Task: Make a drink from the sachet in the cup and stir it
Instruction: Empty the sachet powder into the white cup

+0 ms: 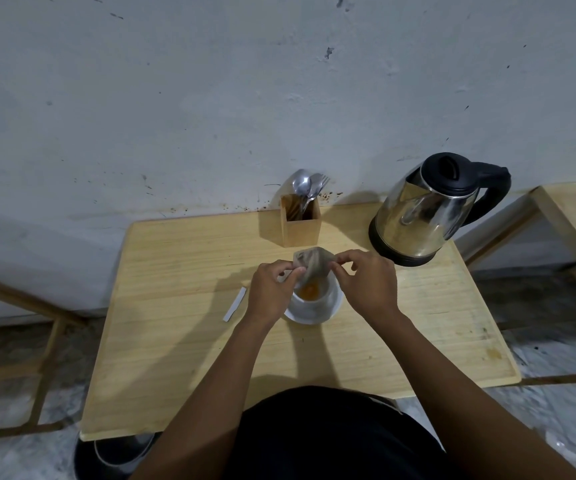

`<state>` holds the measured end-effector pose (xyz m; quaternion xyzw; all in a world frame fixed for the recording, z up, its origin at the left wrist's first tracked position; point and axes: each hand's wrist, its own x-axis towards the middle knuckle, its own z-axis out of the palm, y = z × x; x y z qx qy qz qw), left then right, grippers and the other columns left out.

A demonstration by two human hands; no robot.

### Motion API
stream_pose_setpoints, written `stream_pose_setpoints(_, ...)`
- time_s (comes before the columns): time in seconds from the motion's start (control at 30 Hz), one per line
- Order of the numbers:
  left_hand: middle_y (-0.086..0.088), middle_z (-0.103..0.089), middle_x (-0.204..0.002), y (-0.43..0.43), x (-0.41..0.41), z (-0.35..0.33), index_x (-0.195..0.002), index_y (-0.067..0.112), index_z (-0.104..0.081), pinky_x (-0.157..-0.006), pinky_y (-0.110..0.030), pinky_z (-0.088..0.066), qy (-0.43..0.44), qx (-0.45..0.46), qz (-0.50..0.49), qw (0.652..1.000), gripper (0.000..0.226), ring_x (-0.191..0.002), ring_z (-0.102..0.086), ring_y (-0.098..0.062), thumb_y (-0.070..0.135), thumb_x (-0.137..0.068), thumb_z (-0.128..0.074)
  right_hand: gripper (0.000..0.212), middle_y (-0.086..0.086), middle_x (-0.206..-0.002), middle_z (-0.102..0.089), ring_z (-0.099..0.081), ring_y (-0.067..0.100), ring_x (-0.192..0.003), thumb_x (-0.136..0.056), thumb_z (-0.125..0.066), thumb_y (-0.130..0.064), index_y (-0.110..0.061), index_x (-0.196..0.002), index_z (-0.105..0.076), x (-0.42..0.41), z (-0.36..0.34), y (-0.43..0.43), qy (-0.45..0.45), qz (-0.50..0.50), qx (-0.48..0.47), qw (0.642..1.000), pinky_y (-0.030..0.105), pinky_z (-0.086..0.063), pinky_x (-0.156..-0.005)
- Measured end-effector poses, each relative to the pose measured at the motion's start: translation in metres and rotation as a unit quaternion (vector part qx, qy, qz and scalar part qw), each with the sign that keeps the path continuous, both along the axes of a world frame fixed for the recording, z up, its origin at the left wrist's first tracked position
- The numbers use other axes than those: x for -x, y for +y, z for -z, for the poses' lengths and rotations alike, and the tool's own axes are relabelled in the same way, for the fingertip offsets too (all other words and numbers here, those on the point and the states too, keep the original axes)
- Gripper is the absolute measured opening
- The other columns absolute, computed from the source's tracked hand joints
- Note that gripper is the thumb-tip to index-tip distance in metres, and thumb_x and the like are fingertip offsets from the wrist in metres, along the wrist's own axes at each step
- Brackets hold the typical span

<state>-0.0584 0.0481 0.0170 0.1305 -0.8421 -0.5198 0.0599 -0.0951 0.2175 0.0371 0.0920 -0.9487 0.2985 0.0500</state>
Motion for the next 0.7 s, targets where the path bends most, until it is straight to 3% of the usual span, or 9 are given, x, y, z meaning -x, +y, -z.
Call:
stream_pose_setpoints(0.13,-0.005,-0.069,-0.072,-0.003,-0.001,-0.004,-0.08,0.012,-0.074,-0.066,-0.026,-0.043,-0.009,0.001,0.004,1.0,0.013,-0.072,-0.062,-0.02,0.022,-0.085,-0.068,0.009,-0.016,-0.085,-0.068,-0.055,0.008,-0.073,-0.087,-0.069,-0.028,-0.027,-0.096,-0.072,0.005,0.0,0.005,-0.071,-0.039,0.079,0.994,0.031,-0.048,-0.072)
stream_pose_setpoints(0.2,-0.001,-0.067,-0.082,-0.004,-0.001,-0.006,-0.088,0.014,-0.074,-0.072,-0.021,-0.04,-0.022,0.011,0.017,1.0,0.013,-0.086,-0.058,-0.015,0.025,-0.086,-0.066,0.013,-0.011,-0.09,-0.067,-0.054,0.01,-0.078,-0.088,-0.068,-0.025,-0.027,-0.102,-0.07,0.007,0.0,0.007,-0.092,-0.085,0.1,0.987,0.031,-0.047,-0.074)
stream_pose_setpoints(0.3,0.003,-0.067,-0.09,-0.004,-0.001,-0.008,-0.095,0.015,-0.074,-0.073,-0.011,-0.036,-0.02,0.027,0.029,0.999,0.016,-0.099,-0.053,-0.014,0.026,-0.086,-0.066,0.004,-0.012,-0.089,-0.064,-0.056,0.014,-0.08,-0.087,-0.069,-0.029,-0.025,-0.087,-0.07,0.01,-0.002,0.008,-0.071,-0.092,0.073,0.99,0.034,-0.046,-0.073)
stream_pose_setpoints(0.53,-0.002,-0.066,-0.095,-0.007,0.004,-0.004,-0.097,0.017,-0.072,-0.076,-0.02,-0.039,-0.028,0.057,0.034,0.997,0.021,-0.096,-0.051,-0.01,0.034,-0.086,-0.065,0.01,-0.015,-0.088,-0.069,-0.058,0.008,-0.076,-0.085,-0.072,-0.032,-0.033,-0.094,-0.077,0.012,-0.009,0.003,-0.058,-0.104,0.047,0.992,0.028,-0.046,-0.069)
stream_pose_setpoints(0.7,-0.004,-0.064,-0.085,-0.008,0.008,0.0,-0.09,0.011,-0.07,-0.077,-0.029,-0.045,-0.017,0.079,0.02,0.997,0.024,-0.095,-0.054,-0.018,0.034,-0.088,-0.062,0.021,-0.013,-0.091,-0.071,-0.062,0.006,-0.083,-0.084,-0.074,-0.031,-0.029,-0.104,-0.073,0.012,-0.008,0.006,-0.111,-0.115,0.113,0.981,0.031,-0.053,-0.077)
